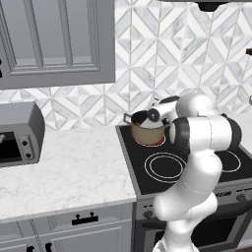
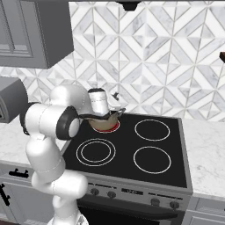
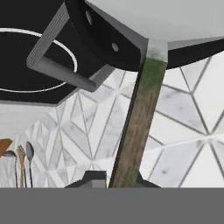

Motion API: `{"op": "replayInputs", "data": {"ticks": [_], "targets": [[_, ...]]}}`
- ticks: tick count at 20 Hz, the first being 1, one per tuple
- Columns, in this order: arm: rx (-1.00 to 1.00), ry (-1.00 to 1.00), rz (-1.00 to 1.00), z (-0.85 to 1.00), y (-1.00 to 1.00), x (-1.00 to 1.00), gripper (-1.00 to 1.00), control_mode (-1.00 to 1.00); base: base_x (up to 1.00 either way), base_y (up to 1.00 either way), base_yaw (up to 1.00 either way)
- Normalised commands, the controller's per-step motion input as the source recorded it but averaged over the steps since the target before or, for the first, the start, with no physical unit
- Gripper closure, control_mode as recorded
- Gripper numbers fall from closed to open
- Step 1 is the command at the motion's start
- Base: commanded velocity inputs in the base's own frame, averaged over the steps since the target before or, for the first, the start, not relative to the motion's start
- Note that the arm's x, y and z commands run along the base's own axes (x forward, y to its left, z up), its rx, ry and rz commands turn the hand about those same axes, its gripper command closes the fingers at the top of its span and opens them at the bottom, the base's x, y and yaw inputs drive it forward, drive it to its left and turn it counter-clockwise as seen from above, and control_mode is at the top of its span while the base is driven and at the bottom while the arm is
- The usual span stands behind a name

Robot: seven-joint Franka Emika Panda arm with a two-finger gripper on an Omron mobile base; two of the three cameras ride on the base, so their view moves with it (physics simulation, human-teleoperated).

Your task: Put the carrot and sweet potato in the pot. Retrieve the spatula and lightly stir the vegetables in the pot.

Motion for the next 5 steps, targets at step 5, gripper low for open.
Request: {"op": "replayInputs", "data": {"ticks": [5], "targets": [[-0.07,0.00,0.00,0.00,0.63,0.15,1.00,-1.00,0.00,0.00,0.00]]}}
